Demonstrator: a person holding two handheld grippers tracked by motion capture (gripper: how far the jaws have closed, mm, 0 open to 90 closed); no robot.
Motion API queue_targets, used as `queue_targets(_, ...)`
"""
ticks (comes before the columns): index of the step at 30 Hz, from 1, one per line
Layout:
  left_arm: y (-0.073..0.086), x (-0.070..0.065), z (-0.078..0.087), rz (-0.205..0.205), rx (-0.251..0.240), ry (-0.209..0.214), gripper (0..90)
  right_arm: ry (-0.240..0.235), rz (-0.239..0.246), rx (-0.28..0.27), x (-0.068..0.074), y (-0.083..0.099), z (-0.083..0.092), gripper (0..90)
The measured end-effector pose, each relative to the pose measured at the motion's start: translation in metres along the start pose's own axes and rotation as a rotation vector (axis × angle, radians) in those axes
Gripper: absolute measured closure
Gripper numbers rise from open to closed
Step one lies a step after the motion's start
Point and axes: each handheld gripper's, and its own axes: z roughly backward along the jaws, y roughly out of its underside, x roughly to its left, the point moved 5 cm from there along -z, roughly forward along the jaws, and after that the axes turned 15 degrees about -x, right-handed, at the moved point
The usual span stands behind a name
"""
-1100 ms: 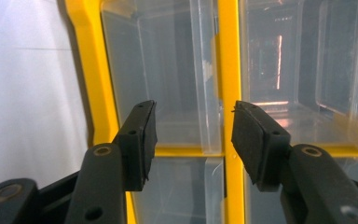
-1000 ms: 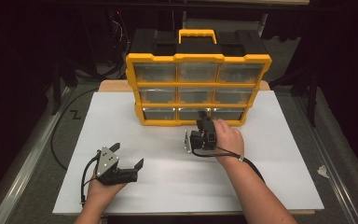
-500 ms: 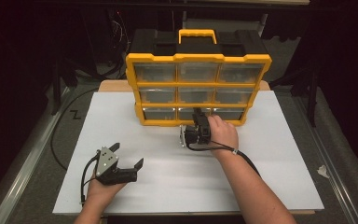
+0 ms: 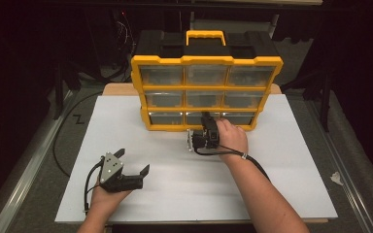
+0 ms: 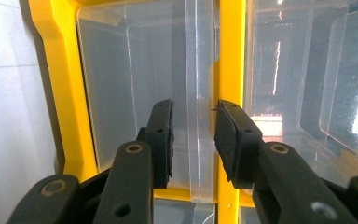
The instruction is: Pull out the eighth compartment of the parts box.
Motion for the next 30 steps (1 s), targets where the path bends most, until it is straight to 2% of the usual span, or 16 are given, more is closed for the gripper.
queue_targets(5,0.0003,0.0,-0.0003,0.001,0.0,0.001,0.6,0.007,-0.003,0.002,0.0013,-0.0002,-0.0003,70.9)
queue_targets(7,0.0004,0.0,-0.0006,0.002,0.0,0.001,0.6,0.012,0.014,0.005,0.0011,-0.001,-0.0008,71.0)
queue_targets(8,0.0003,-0.0001,-0.0006,0.001,-0.001,0.002,0.6,0.022,0.001,0.009,0.0028,-0.0009,-0.001,71.4)
queue_targets(9,-0.0001,-0.0005,-0.0002,0.004,-0.002,0.004,0.6,0.042,0.024,0.006,0.0024,-0.0017,-0.0017,73.9)
queue_targets(12,-0.0005,-0.0004,0.0,0.008,-0.007,0.002,0.6,0.07,0.015,0.01,0.0035,-0.0018,-0.0021,77.5)
queue_targets(13,-0.0005,-0.0001,0.0001,0.006,-0.006,0.002,0.6,0.071,0.033,0.012,0.0029,-0.0022,-0.0023,77.7)
queue_targets(15,-0.0005,0.0001,0.0,0.007,-0.007,0.001,0.6,0.075,0.017,0.02,0.0051,-0.0019,-0.0023,77.8)
queue_targets(16,-0.0004,0.0002,-0.0001,0.007,-0.007,0.001,0.6,0.081,0.051,0.017,0.0031,-0.0028,-0.0026,77.9)
queue_targets(17,-0.0004,0.0003,-0.0002,0.008,-0.007,0.001,0.6,0.083,0.035,0.022,0.0053,-0.0023,-0.0025,78.1)
queue_targets(30,-0.0007,0.0005,-0.0001,0.002,-0.009,0.0,0.6,0.088,0.046,0.005,0.0044,-0.0047,0.0038,79.1)
